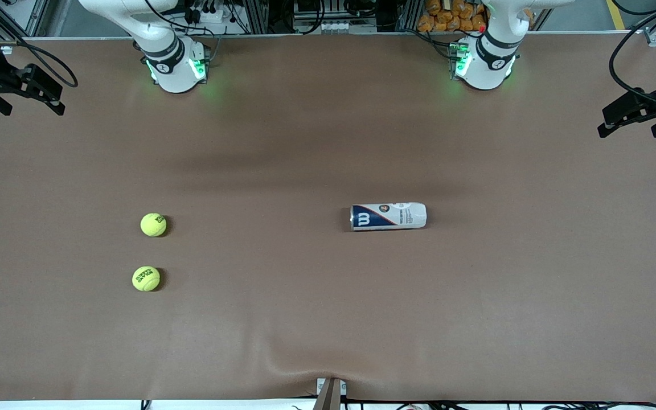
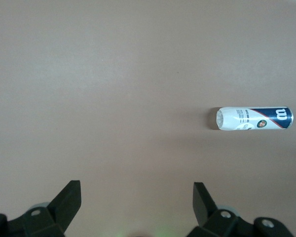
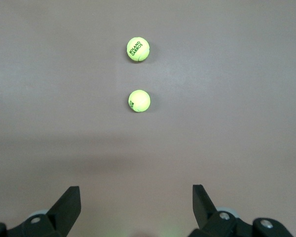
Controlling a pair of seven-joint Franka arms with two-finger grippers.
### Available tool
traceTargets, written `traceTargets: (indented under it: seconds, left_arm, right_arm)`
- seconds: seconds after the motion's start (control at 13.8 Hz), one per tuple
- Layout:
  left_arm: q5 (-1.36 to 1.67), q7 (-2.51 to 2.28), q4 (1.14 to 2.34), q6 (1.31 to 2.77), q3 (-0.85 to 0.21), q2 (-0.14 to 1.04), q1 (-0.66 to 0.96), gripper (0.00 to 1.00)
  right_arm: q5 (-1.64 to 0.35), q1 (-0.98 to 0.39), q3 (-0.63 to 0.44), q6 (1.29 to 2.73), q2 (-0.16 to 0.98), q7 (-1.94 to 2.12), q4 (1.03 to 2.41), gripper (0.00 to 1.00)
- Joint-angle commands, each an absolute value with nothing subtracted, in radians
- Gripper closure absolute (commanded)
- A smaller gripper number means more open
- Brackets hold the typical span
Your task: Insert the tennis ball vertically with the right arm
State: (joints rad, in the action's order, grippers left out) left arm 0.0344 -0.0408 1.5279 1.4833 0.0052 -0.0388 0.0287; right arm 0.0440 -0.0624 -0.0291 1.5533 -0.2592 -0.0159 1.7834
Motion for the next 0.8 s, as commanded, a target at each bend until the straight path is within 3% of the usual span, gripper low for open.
traceTargets:
  seconds: [0.0,0.72]
  left_arm:
    - [0.040,-0.035,1.517,1.442,0.009,-0.014,0.002,0.00]
    - [0.054,-0.028,1.509,1.385,0.003,0.063,0.004,0.00]
  right_arm:
    - [0.035,-0.035,-0.018,1.548,-0.273,0.000,1.787,0.00]
    - [0.034,-0.035,-0.018,1.555,-0.270,0.000,1.787,0.00]
